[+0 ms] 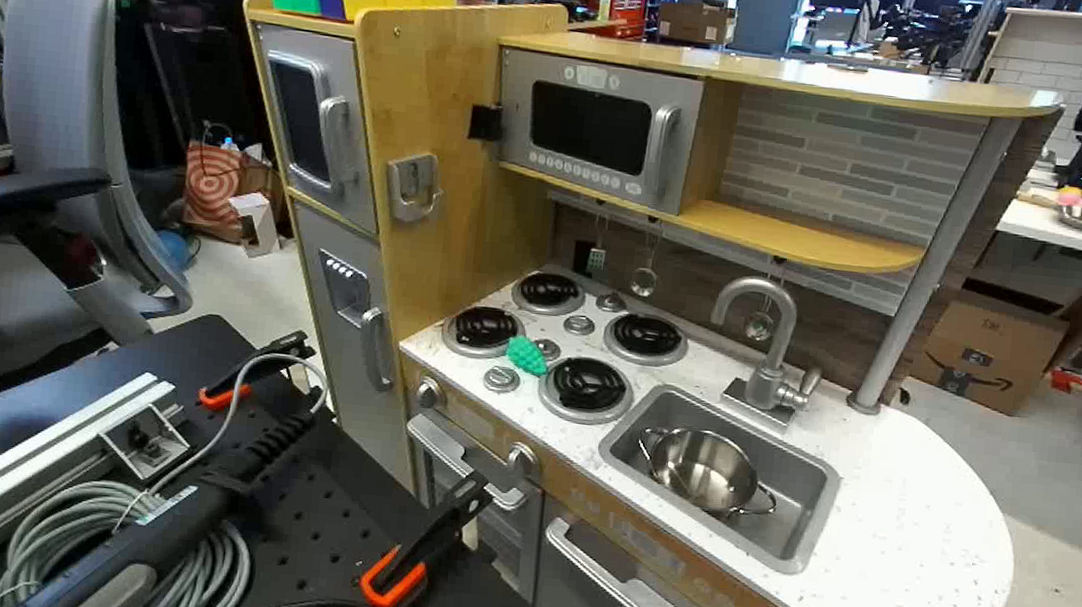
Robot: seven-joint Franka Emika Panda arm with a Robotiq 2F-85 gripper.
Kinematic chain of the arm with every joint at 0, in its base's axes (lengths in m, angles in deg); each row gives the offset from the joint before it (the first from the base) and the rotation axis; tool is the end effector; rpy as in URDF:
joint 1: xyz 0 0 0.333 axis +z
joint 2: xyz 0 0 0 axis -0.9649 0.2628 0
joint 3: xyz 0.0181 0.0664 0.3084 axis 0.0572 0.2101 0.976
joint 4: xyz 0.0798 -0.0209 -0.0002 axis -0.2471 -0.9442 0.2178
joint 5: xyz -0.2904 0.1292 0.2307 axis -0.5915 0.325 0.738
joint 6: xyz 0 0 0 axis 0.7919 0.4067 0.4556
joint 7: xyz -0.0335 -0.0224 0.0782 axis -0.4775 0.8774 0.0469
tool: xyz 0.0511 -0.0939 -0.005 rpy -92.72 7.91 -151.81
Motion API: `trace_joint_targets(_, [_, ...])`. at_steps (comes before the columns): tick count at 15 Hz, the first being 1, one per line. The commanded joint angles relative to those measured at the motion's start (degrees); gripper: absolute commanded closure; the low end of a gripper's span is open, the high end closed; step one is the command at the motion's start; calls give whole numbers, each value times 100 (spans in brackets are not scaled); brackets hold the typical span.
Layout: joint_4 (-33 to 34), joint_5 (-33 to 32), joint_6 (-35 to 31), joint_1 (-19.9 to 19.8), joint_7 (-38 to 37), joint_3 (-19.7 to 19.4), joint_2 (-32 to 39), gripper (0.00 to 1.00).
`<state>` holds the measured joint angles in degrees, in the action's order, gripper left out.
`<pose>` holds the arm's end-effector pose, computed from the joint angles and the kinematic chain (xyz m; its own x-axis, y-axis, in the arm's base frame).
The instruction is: Pick the green object on the stove and put it in the pot in the sink
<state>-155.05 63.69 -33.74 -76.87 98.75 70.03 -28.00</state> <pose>0.4197 -0.1759 0.5536 0.9805 0.1445 -0.1334 0.1133 -0.9695 -0.2171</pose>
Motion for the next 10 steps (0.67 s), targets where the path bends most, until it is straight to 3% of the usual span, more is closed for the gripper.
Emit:
trace_joint_targets(1, [15,44,12,-207,44,177,25,0])
trace_joint_targets(5, [17,44,12,-207,44,177,25,0])
trace_joint_targets(10, [-754,1542,-2041,-173,23,139,140,0])
